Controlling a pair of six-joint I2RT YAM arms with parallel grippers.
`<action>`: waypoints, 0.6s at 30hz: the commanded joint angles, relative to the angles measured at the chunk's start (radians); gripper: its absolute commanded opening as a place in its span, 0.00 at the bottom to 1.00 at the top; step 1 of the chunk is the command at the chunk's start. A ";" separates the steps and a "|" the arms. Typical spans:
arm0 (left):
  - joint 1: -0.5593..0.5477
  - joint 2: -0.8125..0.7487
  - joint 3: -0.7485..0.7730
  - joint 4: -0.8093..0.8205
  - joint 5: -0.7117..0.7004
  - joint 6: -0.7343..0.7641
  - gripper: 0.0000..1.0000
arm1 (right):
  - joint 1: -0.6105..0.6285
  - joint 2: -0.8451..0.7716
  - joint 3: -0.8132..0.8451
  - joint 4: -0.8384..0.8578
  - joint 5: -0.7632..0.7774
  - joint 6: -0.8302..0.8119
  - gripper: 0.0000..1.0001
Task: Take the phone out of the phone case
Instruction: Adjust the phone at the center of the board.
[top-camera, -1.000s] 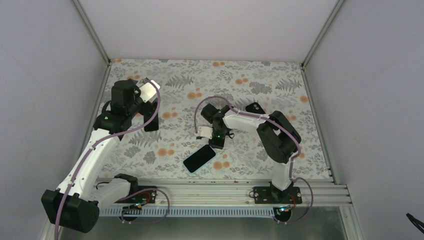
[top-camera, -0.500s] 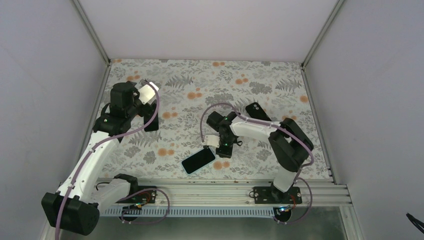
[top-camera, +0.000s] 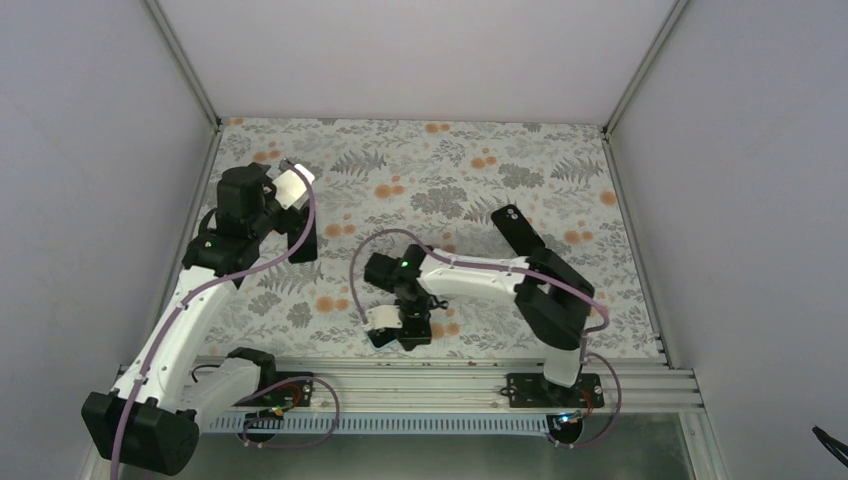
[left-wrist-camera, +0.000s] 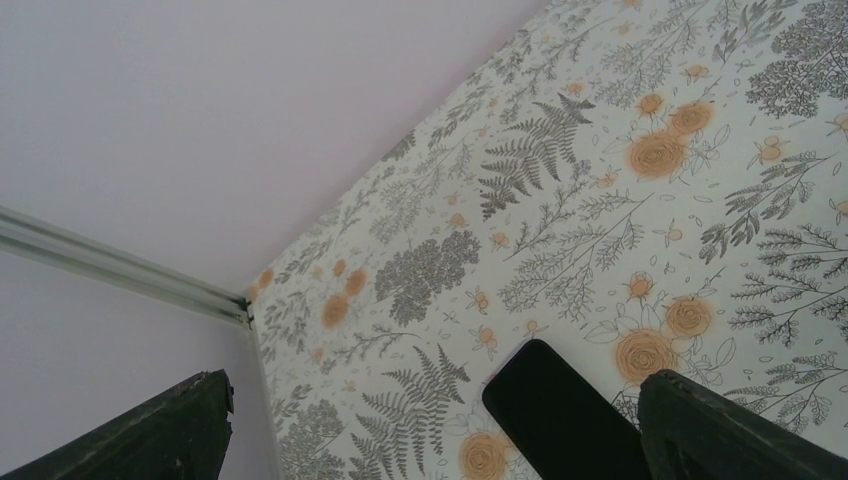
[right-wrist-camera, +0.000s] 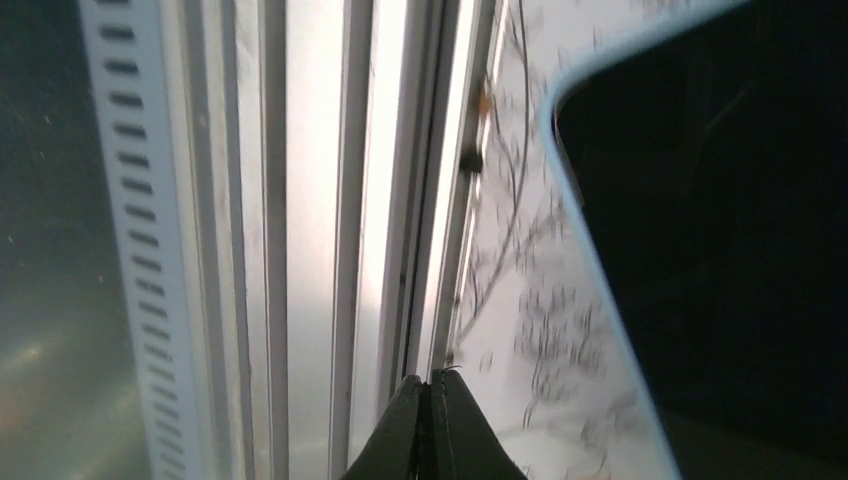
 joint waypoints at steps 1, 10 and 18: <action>0.009 -0.030 -0.009 0.001 0.005 -0.019 1.00 | 0.060 0.100 0.125 -0.033 -0.078 -0.059 0.04; 0.020 -0.053 -0.020 -0.006 -0.005 0.005 1.00 | 0.076 0.241 0.227 -0.068 -0.064 -0.135 0.04; 0.042 -0.048 -0.021 0.008 0.026 0.003 1.00 | 0.063 0.275 0.280 -0.001 -0.002 -0.111 0.04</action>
